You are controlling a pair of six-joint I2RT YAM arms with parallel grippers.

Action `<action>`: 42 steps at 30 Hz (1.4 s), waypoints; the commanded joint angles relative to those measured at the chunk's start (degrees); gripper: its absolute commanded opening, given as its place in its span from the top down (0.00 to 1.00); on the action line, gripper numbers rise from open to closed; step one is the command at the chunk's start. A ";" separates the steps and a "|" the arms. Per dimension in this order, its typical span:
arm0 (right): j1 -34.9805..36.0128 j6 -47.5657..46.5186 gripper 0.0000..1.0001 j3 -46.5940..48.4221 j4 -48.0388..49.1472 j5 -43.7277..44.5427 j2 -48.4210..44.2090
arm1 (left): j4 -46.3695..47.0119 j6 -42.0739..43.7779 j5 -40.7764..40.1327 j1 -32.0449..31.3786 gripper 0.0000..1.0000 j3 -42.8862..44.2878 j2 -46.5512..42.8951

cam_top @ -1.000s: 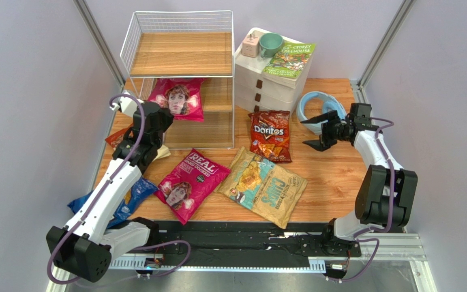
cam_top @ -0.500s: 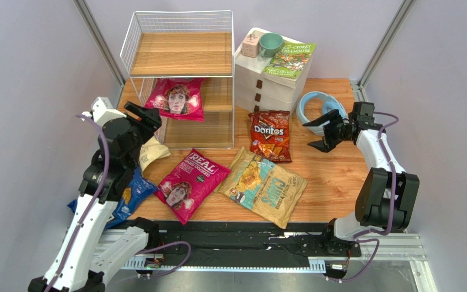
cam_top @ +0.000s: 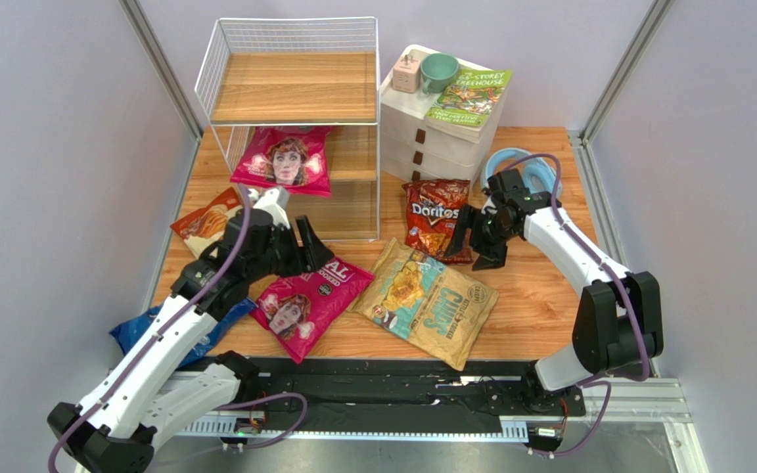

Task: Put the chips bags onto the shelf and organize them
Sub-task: Place the potato chip on the shelf, then pick up the potato chip from the center of the board.

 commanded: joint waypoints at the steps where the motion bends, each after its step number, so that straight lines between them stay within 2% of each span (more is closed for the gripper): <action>1: 4.71 -7.89 0.23 -1.72 -1.70 9.91 -0.31 | -0.73 1.76 6.15 -4.41 0.30 -2.73 0.00; 4: 5.24 -7.80 0.23 -3.48 1.28 10.18 0.14 | 0.49 0.79 7.55 -5.92 0.29 -5.01 0.27; 9: 9.28 -12.19 0.21 -2.87 5.67 15.79 2.50 | 1.99 1.66 12.92 -7.33 0.28 -8.00 2.64; 16: 12.89 -14.74 0.21 -0.94 10.34 18.53 8.48 | 1.64 3.78 17.84 -7.50 0.27 -7.66 5.01; 21: 13.24 -17.47 0.20 0.99 11.66 20.47 11.73 | 1.46 4.04 19.43 -7.50 0.27 -7.57 6.51; 27: 13.24 -24.23 0.20 0.73 14.47 22.40 10.33 | 1.55 4.30 20.65 -7.50 0.27 -8.18 5.37; 31: 13.16 -27.49 0.21 1.52 14.39 17.41 12.08 | 1.46 4.31 22.15 -7.59 0.27 -8.80 6.33; 38: 13.16 -27.67 0.22 -0.76 14.47 6.86 12.71 | 2.25 1.59 23.91 -8.29 0.27 -11.52 5.02; 42: 13.16 -28.81 0.22 -2.60 14.65 5.44 12.88 | 7.16 -3.07 22.08 -11.71 0.23 -16.26 3.70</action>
